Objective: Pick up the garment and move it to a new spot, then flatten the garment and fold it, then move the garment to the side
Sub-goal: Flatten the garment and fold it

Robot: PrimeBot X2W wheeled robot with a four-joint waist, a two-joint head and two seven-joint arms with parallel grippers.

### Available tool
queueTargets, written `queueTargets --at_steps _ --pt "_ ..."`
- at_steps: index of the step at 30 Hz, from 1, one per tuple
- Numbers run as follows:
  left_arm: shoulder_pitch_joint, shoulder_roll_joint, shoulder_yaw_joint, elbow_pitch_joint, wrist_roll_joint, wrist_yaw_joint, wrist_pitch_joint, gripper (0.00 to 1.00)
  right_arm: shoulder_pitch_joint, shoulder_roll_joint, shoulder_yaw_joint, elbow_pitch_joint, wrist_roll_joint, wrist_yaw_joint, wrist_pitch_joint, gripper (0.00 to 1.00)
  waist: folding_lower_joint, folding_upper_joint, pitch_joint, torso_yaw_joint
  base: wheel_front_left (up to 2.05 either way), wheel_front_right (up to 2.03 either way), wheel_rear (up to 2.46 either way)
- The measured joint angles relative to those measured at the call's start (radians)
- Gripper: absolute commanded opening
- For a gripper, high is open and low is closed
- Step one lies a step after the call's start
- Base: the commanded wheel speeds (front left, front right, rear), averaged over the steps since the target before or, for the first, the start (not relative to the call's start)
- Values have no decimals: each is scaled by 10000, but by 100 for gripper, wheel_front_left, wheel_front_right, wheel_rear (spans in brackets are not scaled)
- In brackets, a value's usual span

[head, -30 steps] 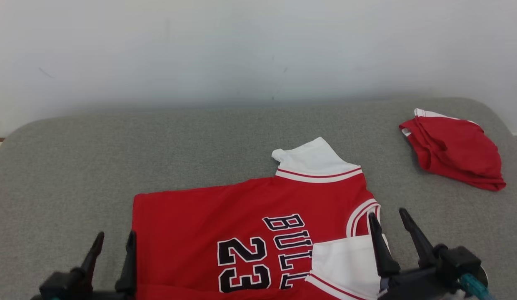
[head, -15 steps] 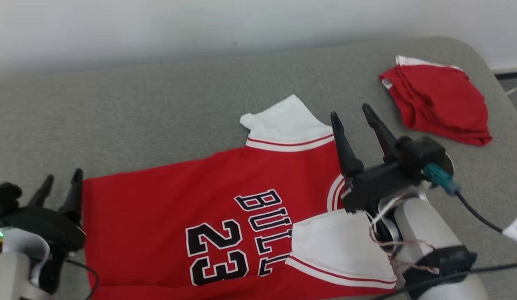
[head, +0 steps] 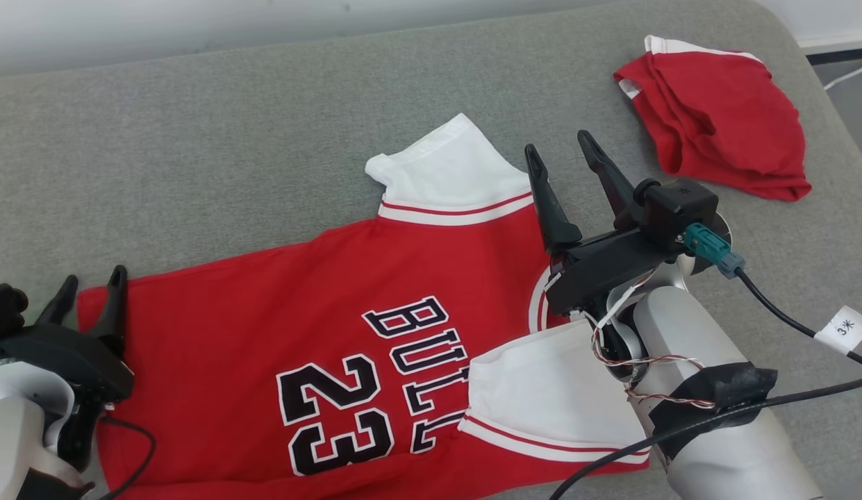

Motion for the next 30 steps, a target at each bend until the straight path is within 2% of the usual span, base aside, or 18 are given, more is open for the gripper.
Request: queueTargets --at_steps 6,14,15,16,17,18,22,30 --pt "40 -100 -8 -27 -42 94 -117 100 30 0 -132 -33 -21 0 -2 100 -1 0 -50 166 0 0 0" --pt "412 -309 -180 -556 -418 84 353 100 138 -44 -209 130 -25 0 -4 100 -2 -1 -119 372 0 0 0" --pt "412 -307 -209 -585 -428 96 485 88 137 -40 -211 153 -27 0 -4 100 -2 -1 -121 387 0 0 0" --pt "413 -307 -242 -617 -428 119 604 49 131 -36 -201 203 -27 0 -4 100 -2 -1 -121 403 0 0 0" --pt "416 -314 -270 -658 -441 132 713 4 112 -35 -194 349 -25 0 -6 100 -2 -1 -119 421 0 0 0" --pt "426 -332 -305 -698 -453 167 802 0 73 -44 -150 594 -21 0 -6 100 -2 -1 -119 444 0 0 0" --pt "582 -500 -476 -993 -454 186 792 0 -334 -75 -13 1722 184 0 286 100 -2 -1 -110 611 0 0 0" --pt "620 -899 -706 -2401 -357 267 8 0 -2130 -211 -25 3793 669 0 1187 100 -1 -1 -31 1254 0 0 0"
